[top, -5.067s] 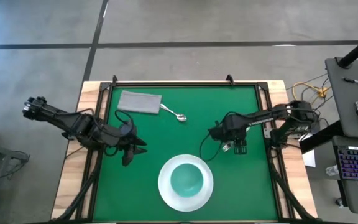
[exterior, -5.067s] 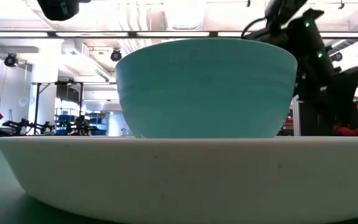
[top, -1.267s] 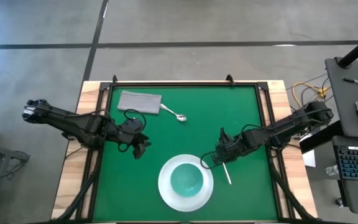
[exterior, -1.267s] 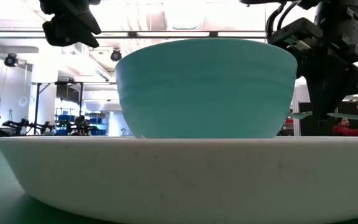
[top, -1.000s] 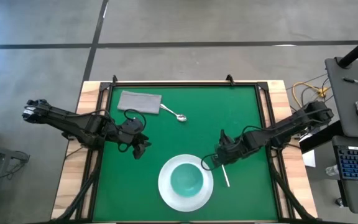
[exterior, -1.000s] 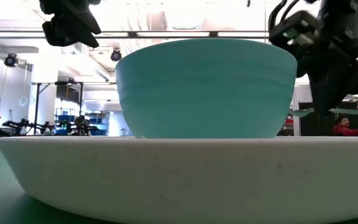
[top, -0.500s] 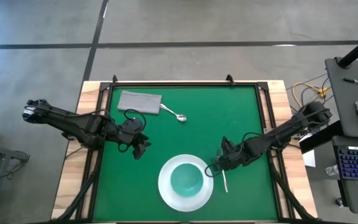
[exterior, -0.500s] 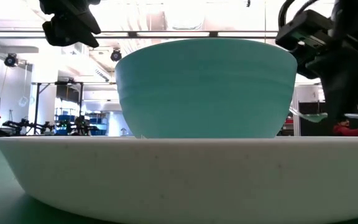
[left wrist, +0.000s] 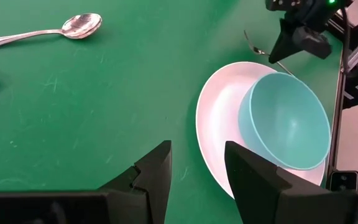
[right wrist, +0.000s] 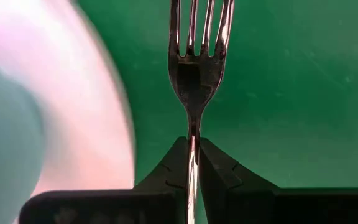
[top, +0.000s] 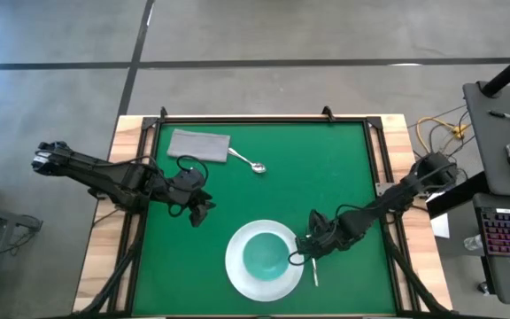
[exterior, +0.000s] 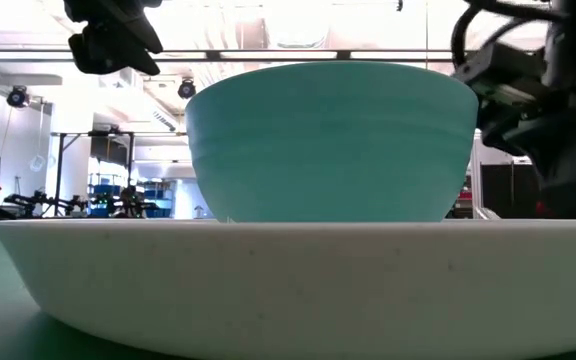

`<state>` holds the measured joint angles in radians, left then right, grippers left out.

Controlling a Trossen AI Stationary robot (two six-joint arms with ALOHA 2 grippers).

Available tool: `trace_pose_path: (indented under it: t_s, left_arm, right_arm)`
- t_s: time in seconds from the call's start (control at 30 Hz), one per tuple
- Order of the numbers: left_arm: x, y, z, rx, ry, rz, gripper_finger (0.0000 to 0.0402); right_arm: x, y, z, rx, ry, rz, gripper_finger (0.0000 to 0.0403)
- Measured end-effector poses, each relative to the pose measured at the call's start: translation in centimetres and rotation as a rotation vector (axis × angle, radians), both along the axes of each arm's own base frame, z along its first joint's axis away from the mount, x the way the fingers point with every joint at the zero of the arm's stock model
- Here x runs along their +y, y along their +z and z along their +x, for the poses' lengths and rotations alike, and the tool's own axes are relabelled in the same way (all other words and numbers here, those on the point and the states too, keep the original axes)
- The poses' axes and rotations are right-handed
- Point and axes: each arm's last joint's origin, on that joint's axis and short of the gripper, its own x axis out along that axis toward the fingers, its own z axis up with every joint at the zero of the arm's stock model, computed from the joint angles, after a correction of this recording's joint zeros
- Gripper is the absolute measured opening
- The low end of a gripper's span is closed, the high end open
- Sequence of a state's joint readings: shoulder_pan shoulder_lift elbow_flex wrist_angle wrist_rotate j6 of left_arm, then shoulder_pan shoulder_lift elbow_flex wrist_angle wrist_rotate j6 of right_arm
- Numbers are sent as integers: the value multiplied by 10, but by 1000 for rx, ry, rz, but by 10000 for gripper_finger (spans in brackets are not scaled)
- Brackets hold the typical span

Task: Pick and place plate/cup/fork/spoon on tray
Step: Move the silver fork to the right side of the white plate, then put the silver spoon into the green bowl

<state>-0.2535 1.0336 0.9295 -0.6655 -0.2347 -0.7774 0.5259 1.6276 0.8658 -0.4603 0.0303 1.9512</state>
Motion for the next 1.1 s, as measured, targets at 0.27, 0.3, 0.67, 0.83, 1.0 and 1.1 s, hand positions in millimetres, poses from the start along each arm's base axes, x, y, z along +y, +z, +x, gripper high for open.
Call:
trace_pose_path:
  t_s: [0.27, 0.3, 0.67, 0.83, 1.0, 1.1]
  left_arm:
    - [-1, 0, 0, 4, -15, -9, 134]
    - [-1, 0, 0, 5, -18, -7, 134]
    - [-1, 0, 0, 5, -30, 7, 134]
    - [-1, 0, 0, 4, -34, 11, 134]
    - [-1, 6, 1, -11, -83, 5, 134]
    - [-2, 12, 9, -15, -248, 60, 134]
  right_arm:
    - [10, -5, 1, 16, -82, -3, 13]
    - [10, -4, 2, 12, -84, -5, 13]
    - [9, -2, 1, 12, -91, -25, 79]
    - [11, 8, 5, -28, -63, -24, 109]
    - [8, 39, 6, -130, 10, -154, 127]
    - [0, 63, 4, -147, 117, -254, 134]
